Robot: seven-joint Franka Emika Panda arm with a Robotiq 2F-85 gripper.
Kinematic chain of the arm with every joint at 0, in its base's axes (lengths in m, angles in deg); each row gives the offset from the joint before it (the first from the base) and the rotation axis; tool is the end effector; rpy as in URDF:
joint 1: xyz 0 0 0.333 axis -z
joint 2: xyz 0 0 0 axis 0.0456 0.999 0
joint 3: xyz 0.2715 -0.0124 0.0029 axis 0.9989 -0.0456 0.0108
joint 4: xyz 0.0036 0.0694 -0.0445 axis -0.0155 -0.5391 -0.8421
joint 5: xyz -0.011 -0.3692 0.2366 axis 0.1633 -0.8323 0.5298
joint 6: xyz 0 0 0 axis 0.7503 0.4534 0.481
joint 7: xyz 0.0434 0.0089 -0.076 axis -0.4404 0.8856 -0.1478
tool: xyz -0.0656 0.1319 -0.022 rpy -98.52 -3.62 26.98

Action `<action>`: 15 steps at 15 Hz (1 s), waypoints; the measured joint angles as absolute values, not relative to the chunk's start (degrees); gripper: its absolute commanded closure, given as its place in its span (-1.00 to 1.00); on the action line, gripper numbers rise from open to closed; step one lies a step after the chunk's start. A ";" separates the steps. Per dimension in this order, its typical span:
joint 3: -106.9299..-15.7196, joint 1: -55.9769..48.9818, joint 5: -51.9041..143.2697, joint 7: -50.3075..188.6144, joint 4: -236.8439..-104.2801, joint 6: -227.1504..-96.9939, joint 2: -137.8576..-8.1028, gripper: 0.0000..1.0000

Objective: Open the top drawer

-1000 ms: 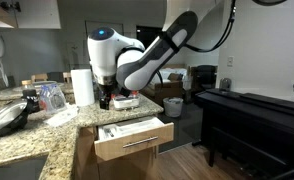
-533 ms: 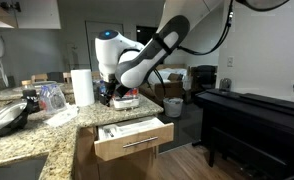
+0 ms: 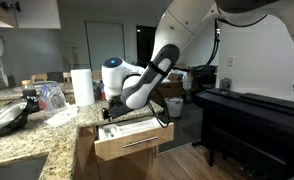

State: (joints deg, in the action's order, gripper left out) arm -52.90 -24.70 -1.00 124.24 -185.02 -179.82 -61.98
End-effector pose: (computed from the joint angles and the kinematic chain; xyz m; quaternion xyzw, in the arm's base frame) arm 0.6160 0.3149 0.1785 0.9589 0.0590 0.2684 0.0709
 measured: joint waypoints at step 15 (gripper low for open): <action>-56.79 -22.12 12.18 130.34 -189.60 -181.64 -62.45 -1.00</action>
State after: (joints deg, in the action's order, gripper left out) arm -56.79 -22.12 12.18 130.34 -189.60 -181.64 -62.45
